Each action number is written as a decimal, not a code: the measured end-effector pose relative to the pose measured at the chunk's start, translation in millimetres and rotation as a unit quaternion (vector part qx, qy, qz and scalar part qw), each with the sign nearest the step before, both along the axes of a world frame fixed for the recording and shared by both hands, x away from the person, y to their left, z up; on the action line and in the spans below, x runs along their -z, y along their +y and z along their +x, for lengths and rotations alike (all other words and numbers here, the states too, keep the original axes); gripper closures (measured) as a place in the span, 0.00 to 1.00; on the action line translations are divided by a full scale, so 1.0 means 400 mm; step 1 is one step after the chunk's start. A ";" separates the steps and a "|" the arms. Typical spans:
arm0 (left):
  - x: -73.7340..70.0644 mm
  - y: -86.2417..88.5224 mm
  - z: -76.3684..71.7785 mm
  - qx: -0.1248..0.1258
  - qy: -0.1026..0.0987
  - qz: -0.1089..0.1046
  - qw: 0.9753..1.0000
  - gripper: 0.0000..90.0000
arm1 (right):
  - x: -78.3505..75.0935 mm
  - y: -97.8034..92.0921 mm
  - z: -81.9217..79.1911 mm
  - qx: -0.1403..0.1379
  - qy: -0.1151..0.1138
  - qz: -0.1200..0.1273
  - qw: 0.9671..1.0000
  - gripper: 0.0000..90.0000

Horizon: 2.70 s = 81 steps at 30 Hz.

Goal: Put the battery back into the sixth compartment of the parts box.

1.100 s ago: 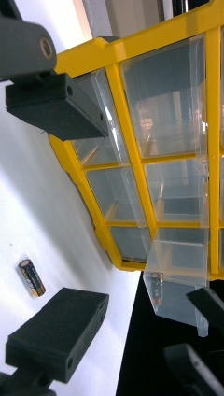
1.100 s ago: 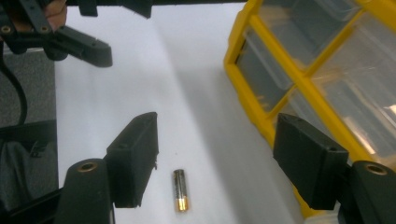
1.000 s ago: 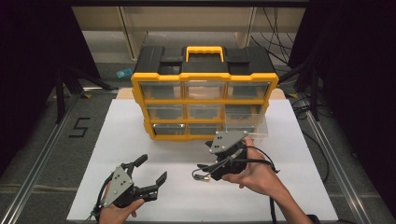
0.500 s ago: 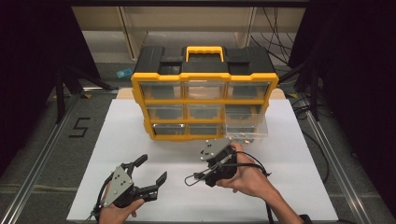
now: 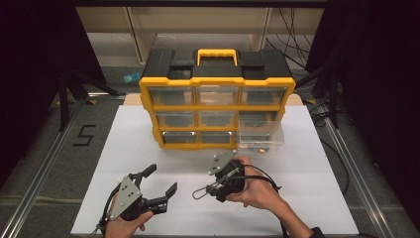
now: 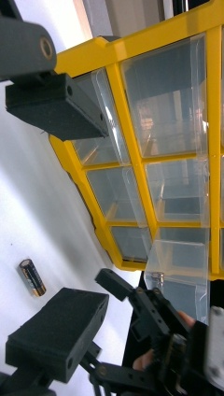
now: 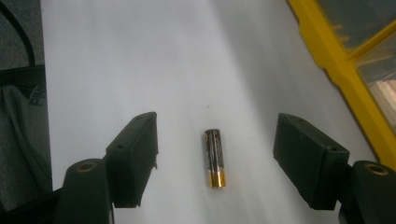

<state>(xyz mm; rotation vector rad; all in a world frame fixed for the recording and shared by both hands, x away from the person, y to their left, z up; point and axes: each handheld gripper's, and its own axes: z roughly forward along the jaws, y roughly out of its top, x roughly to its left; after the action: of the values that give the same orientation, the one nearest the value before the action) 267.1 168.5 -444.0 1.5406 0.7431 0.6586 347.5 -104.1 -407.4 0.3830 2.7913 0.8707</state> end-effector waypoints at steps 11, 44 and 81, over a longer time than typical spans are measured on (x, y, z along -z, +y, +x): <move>0.000 0.000 0.001 -0.001 0.000 0.000 1.000 0.18 | 0.061 0.005 0.027 0.006 0.030 -0.029 0.999 0.38; 0.000 0.001 0.000 0.000 0.000 0.000 1.000 0.18 | 0.139 0.034 0.062 -0.013 0.065 -0.097 0.993 0.81; -0.001 0.001 -0.001 -0.002 0.001 0.002 1.000 0.18 | -0.087 -0.026 0.032 0.019 -0.041 0.017 0.999 0.85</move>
<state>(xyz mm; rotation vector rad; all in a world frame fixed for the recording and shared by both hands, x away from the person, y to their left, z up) 266.7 169.0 -443.6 1.5450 0.7462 0.6618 360.4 -114.6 -372.8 0.3959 2.6882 0.9057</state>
